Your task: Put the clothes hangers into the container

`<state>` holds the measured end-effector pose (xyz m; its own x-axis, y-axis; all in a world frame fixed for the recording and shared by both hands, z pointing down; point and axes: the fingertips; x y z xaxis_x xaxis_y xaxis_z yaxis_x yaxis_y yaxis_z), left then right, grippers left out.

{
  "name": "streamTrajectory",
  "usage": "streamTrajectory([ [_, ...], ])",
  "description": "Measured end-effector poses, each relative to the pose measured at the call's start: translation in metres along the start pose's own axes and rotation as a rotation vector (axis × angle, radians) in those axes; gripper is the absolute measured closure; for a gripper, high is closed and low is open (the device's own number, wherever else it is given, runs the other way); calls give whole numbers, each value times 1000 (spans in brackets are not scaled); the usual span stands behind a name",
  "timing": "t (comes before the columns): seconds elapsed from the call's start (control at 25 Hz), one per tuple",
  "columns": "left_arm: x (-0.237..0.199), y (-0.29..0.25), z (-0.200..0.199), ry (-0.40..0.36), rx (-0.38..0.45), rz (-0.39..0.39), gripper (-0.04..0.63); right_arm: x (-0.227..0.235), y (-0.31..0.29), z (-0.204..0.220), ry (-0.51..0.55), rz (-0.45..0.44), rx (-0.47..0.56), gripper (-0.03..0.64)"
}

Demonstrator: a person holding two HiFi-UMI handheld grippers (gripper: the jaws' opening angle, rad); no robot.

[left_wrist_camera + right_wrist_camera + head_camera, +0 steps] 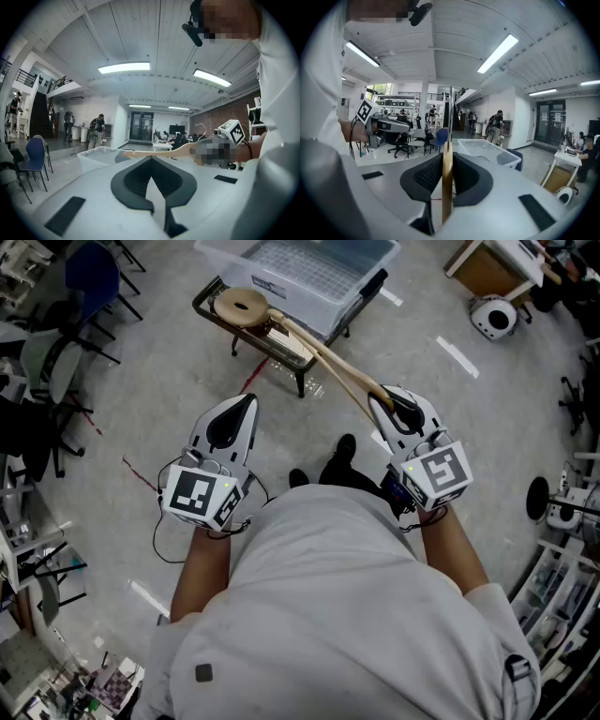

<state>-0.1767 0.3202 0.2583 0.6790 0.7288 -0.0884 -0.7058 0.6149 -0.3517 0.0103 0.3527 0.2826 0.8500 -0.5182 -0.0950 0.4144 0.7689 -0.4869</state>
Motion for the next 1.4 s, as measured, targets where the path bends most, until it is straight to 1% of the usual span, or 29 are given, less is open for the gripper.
streamTrajectory([
  [0.28,-3,-18,-2,-9,3,14,578,12,-7,-1,-6,-3,-3,552],
  [0.64,6,-55,-11,1,-27,28,578,47,-8,10,-33,-6,-16,552],
  [0.8,11,-83,-16,3,-49,29,578,74,-12,17,-56,-16,-20,552],
  [1.12,17,-152,-35,4,-77,7,578,143,-27,21,-56,-55,-9,551],
  [1.4,38,-216,-50,0,-81,-12,578,206,-32,30,-37,-99,21,551],
])
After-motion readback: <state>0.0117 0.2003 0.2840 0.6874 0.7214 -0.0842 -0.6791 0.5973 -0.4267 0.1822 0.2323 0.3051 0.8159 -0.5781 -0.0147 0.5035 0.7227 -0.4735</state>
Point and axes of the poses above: the fingertips, and each gripper's own axes: y backward along the fingers, x to its right, z out of its underside, and after that the axes turned 13 degrees about -x, right-handed
